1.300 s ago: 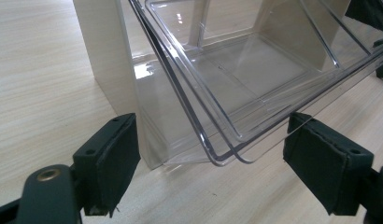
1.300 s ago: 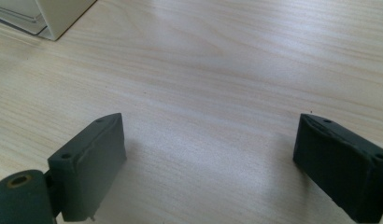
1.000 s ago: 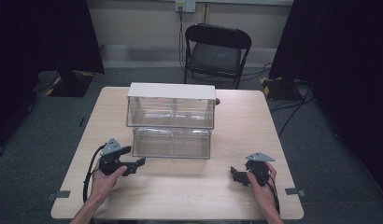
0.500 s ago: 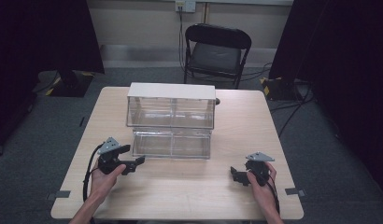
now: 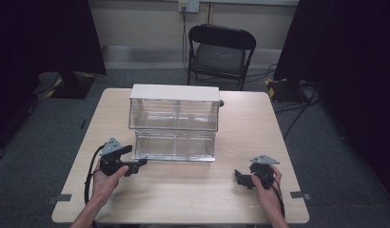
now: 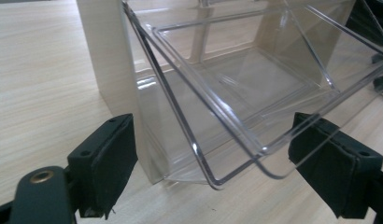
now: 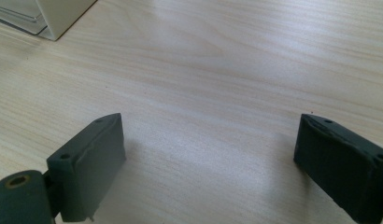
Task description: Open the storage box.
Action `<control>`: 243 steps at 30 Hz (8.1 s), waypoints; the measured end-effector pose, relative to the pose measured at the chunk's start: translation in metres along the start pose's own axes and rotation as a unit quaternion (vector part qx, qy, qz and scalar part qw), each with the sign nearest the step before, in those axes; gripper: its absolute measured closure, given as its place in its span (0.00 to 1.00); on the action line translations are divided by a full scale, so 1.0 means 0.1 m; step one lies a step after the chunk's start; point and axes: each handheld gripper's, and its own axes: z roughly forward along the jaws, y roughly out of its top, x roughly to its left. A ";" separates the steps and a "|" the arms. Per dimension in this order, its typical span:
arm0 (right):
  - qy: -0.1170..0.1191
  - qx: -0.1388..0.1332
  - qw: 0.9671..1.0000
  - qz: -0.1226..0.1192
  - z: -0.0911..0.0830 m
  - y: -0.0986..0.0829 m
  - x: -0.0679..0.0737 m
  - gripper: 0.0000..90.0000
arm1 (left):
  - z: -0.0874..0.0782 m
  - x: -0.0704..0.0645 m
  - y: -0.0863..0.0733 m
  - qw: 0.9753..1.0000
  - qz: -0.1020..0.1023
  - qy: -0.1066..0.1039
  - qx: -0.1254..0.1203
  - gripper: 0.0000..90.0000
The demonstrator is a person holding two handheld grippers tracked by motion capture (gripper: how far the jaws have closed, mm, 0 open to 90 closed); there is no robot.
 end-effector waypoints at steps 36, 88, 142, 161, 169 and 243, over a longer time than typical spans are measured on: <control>0.004 0.000 1.000 -0.003 0.00 0.00 0.00 0.09 | 0.03 0.04 0.15 1.000 0.006 0.012 0.009 0.17; 0.004 0.001 1.000 -0.003 0.00 0.00 0.00 0.09 | 0.06 0.02 0.32 1.000 -0.004 0.005 -0.019 0.18; 0.004 0.000 1.000 -0.003 0.00 0.00 0.00 0.09 | 0.07 0.00 0.47 0.999 -0.001 0.015 -0.028 0.17; 0.004 0.001 1.000 -0.003 0.00 0.00 0.00 0.09 | 0.04 -0.01 0.46 0.999 0.003 0.013 -0.030 0.21; 0.004 0.000 1.000 -0.004 0.00 0.00 0.00 0.09 | 0.02 -0.01 0.46 0.999 -0.003 0.010 -0.036 0.17; 0.004 0.000 1.000 -0.003 0.00 0.00 0.00 0.09 | 0.00 0.04 0.60 0.998 -0.025 0.002 -0.055 0.16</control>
